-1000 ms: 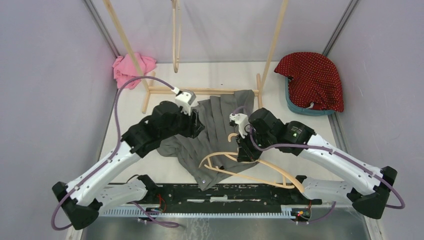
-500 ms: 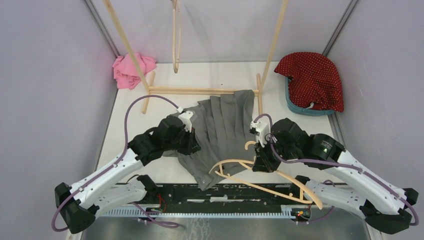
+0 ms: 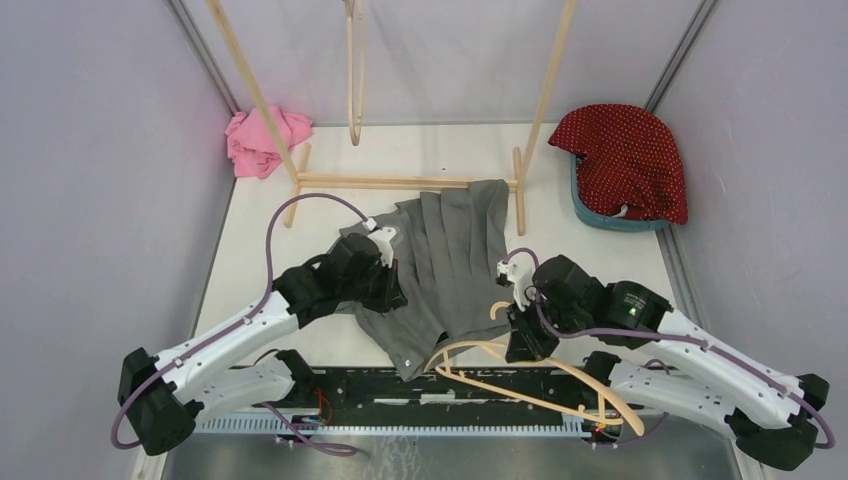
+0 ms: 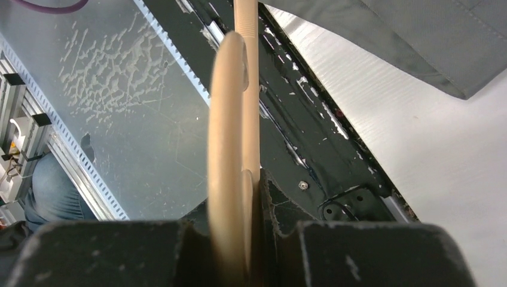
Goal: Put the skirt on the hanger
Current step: Hang the skirt on the hanger.
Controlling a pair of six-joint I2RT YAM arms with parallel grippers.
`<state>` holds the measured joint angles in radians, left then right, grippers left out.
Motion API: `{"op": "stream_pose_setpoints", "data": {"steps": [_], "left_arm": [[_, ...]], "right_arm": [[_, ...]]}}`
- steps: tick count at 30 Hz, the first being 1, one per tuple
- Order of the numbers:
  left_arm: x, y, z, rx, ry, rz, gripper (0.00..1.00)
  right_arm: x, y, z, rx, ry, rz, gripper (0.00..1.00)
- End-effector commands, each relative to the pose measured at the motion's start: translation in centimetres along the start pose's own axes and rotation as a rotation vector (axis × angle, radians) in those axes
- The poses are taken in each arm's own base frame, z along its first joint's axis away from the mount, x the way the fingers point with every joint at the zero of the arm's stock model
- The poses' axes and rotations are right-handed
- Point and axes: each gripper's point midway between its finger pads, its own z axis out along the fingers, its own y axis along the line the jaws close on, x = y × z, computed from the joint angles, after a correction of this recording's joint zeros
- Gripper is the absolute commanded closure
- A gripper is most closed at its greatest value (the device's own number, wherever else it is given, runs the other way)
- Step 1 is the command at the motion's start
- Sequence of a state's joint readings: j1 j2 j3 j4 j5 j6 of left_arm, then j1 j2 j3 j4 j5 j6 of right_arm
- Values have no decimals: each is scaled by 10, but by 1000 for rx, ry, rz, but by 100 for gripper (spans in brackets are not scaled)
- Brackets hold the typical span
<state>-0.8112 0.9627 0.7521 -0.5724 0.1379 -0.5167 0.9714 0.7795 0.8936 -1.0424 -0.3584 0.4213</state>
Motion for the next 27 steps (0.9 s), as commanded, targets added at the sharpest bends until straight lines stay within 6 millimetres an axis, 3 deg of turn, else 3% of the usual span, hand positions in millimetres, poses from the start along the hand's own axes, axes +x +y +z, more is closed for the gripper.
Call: {"op": "stream_pose_setpoints", "data": {"steps": [1,13,27], "left_arm": [[-18,-14,0,39,-57,-26,92],[-10,-8,8,25,-33,-35,94],[6,-2,13,-7,-10,-68,93]], "right_arm": [[-14,6,11,-40,-75,10,99],[-24,-3,14,-21,-208,15,99],[-64,-20,27,48,-399,-4,99]]}}
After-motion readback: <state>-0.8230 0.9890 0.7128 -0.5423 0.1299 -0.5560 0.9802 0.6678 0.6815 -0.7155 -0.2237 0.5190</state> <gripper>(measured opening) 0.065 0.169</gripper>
